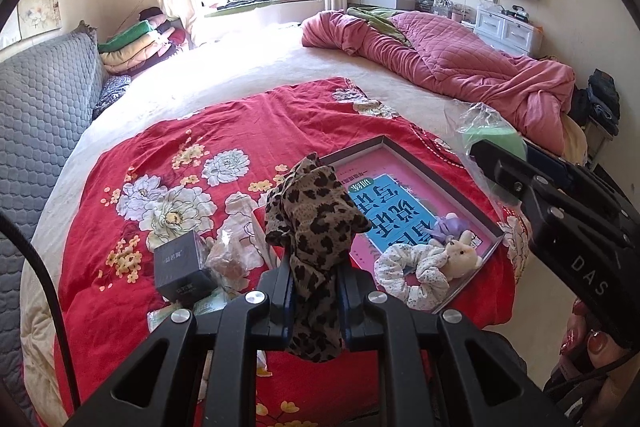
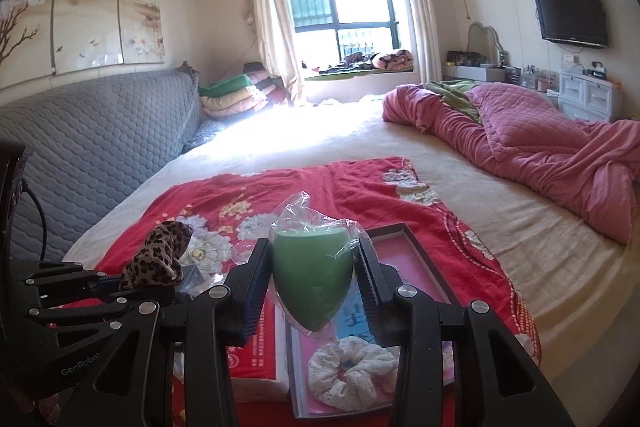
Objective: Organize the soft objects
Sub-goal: 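Lower the leopard scrunchie and green sponge into the pink tray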
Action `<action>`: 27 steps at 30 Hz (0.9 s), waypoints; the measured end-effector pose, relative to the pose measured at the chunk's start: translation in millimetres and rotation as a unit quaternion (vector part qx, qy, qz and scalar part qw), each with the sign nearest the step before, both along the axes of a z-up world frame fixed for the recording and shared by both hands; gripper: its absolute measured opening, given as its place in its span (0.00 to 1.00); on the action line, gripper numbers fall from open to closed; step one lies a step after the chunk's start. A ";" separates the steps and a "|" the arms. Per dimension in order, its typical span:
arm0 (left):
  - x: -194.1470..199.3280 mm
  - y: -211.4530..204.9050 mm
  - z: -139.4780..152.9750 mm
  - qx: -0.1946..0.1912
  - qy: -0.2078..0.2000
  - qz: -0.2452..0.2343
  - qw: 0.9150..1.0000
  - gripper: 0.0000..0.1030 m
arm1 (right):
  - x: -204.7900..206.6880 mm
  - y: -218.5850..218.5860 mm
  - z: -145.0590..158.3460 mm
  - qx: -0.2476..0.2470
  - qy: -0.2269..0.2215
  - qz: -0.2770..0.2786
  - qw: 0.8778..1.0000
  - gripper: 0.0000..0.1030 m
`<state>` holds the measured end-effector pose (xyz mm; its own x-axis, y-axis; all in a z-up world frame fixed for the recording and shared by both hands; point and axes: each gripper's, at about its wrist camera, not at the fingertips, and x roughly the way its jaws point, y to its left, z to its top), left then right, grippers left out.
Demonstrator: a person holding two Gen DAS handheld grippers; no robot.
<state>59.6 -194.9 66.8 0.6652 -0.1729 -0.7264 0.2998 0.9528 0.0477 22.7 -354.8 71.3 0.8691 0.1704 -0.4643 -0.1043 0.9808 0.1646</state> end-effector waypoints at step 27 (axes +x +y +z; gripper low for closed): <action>46.2 -74.6 -62.5 -0.001 0.078 -0.062 0.995 0.17 | 3.9 -105.6 -39.7 -0.009 0.036 -0.140 0.989 0.42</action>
